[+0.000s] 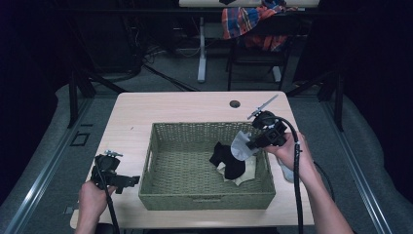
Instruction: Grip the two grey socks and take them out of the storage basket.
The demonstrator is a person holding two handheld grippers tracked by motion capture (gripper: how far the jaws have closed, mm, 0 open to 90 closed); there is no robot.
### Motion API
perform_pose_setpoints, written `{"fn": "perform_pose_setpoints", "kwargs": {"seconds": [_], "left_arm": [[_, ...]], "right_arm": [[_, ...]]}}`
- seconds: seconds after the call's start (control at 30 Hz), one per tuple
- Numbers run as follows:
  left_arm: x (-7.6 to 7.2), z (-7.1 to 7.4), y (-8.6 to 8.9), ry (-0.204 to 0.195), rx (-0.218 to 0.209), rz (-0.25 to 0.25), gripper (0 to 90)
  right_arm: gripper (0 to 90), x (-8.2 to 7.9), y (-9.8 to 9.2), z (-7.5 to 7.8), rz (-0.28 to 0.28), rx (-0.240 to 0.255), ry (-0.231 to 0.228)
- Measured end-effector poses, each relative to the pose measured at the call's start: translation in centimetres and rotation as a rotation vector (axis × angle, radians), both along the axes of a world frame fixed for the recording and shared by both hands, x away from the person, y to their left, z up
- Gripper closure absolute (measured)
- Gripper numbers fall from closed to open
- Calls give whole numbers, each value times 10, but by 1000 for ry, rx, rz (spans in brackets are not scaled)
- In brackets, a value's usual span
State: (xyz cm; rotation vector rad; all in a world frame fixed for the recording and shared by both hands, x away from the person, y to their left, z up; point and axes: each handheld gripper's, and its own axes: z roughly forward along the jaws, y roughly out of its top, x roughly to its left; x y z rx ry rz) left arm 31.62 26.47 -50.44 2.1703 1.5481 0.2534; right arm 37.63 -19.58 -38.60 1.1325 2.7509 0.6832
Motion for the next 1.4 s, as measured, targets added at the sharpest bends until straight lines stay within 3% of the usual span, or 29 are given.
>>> {"fn": "perform_pose_setpoints", "kwargs": {"seconds": [0.83, 1.4], "left_arm": [[0, 0, 2, -5, 1, 4, 10], [0, 1, 2, -6, 3, 8, 10]], "right_arm": [[848, -10, -27, 29, -50, 66, -74], [849, -9, -64, 36, -146, 86, -93]]}}
